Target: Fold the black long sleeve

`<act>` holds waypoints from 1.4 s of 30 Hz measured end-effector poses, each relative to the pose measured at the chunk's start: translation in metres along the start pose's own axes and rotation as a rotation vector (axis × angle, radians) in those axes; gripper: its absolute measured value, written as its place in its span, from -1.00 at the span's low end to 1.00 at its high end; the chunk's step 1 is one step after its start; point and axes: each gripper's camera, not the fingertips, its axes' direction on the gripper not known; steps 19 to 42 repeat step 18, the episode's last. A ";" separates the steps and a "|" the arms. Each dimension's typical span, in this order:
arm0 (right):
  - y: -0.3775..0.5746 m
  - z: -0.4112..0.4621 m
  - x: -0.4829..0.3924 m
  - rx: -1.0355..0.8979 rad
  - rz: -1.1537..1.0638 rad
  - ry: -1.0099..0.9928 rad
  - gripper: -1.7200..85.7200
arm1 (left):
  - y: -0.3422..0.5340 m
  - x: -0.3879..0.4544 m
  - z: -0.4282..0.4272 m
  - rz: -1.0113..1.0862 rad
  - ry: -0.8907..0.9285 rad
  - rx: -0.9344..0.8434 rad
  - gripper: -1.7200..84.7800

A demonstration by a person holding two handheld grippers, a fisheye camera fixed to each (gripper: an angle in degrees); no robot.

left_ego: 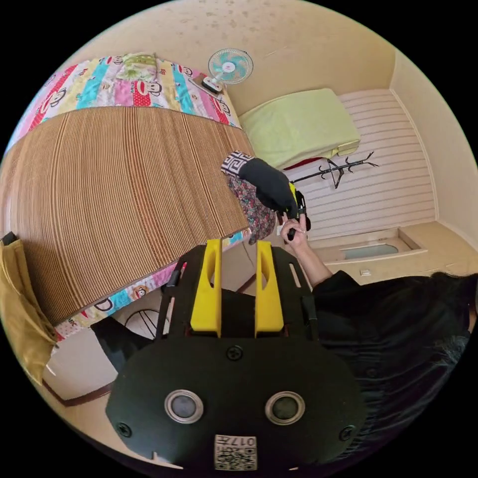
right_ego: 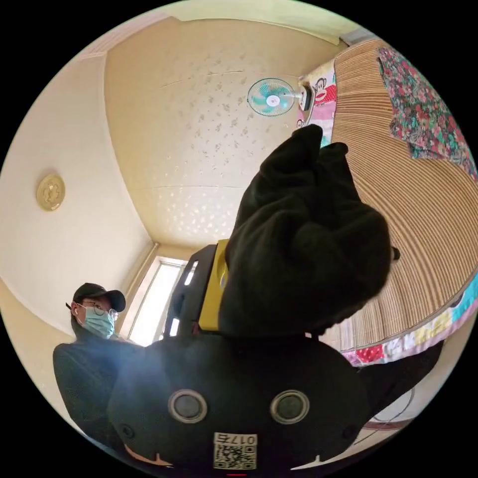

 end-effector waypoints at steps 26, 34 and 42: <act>0.097 0.124 0.038 -0.229 0.529 1.171 -0.96 | 0.168 -0.101 -0.191 -0.696 -0.295 0.490 -0.73; 0.097 0.124 0.038 -0.229 0.529 1.171 -0.96 | 0.168 -0.101 -0.191 -0.696 -0.295 0.490 -0.73; 0.097 0.124 0.038 -0.229 0.529 1.171 -0.96 | 0.168 -0.101 -0.191 -0.696 -0.295 0.490 -0.73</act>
